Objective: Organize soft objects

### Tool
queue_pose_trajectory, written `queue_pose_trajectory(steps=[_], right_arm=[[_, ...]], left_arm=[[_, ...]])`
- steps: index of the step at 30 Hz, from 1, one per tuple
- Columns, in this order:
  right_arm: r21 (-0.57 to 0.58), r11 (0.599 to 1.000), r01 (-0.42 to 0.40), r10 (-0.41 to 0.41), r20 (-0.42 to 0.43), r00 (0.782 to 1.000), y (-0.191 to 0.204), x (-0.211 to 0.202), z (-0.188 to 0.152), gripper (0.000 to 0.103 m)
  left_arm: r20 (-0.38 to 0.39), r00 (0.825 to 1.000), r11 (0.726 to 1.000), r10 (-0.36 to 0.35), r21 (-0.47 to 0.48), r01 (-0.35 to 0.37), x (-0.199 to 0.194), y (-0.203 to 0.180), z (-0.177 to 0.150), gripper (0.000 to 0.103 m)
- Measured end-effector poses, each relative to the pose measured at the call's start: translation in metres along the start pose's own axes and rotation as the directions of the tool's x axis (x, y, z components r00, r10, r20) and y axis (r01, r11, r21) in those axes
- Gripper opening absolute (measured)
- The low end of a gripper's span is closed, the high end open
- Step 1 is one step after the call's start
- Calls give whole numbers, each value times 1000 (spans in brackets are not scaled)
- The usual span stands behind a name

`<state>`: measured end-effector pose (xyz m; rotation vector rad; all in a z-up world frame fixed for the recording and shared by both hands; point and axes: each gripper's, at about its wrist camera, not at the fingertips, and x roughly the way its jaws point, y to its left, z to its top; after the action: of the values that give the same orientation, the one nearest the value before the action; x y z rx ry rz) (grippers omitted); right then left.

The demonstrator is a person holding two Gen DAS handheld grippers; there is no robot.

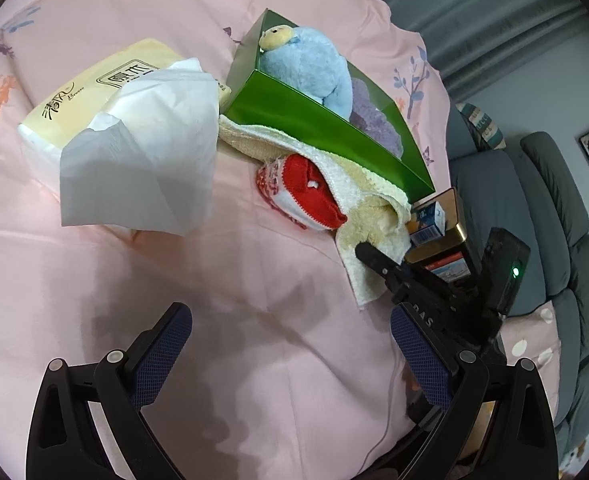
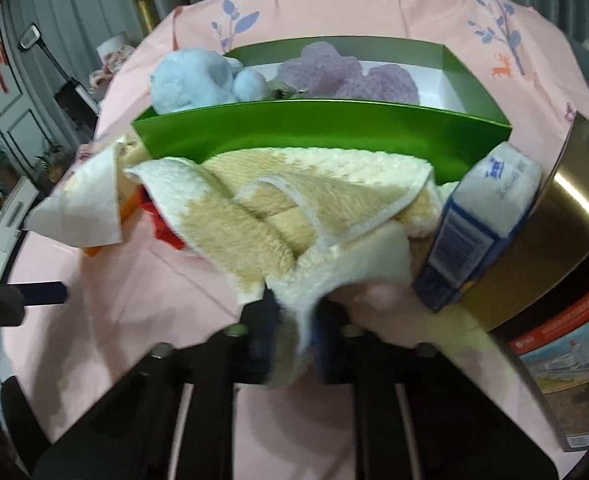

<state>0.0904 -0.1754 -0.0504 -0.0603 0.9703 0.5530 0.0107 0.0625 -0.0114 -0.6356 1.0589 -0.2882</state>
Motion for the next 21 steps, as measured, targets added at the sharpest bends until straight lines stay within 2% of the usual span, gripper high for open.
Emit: queue_pose_trajectory(steps=[4, 9, 12, 17, 19, 21], right_arm=[[-26, 989, -143, 144, 15, 989, 14, -25, -10, 10], [-119, 948, -297, 301, 24, 953, 38, -69, -31, 10], [-165, 909, -383, 383, -30, 923, 54, -85, -49, 10], [-232, 850, -472, 467, -82, 881, 68, -105, -81, 10], [-241, 838, -489, 478, -106, 872, 68, -111, -91, 10], [-251, 846, -471, 450, -137, 882, 65, -110, -99, 12]], left_arm=[[-9, 999, 999, -34, -10, 34, 0, -2, -1, 100], [-25, 995, 995, -94, -20, 93, 1, -9, -4, 100], [-44, 993, 994, -114, -5, 113, 4, -18, -7, 100], [-92, 986, 990, -138, 7, 139, 10, -30, -19, 100], [-104, 986, 990, -134, 24, 137, 11, -35, -26, 100], [-102, 986, 990, -128, 37, 133, 10, -37, -32, 100]])
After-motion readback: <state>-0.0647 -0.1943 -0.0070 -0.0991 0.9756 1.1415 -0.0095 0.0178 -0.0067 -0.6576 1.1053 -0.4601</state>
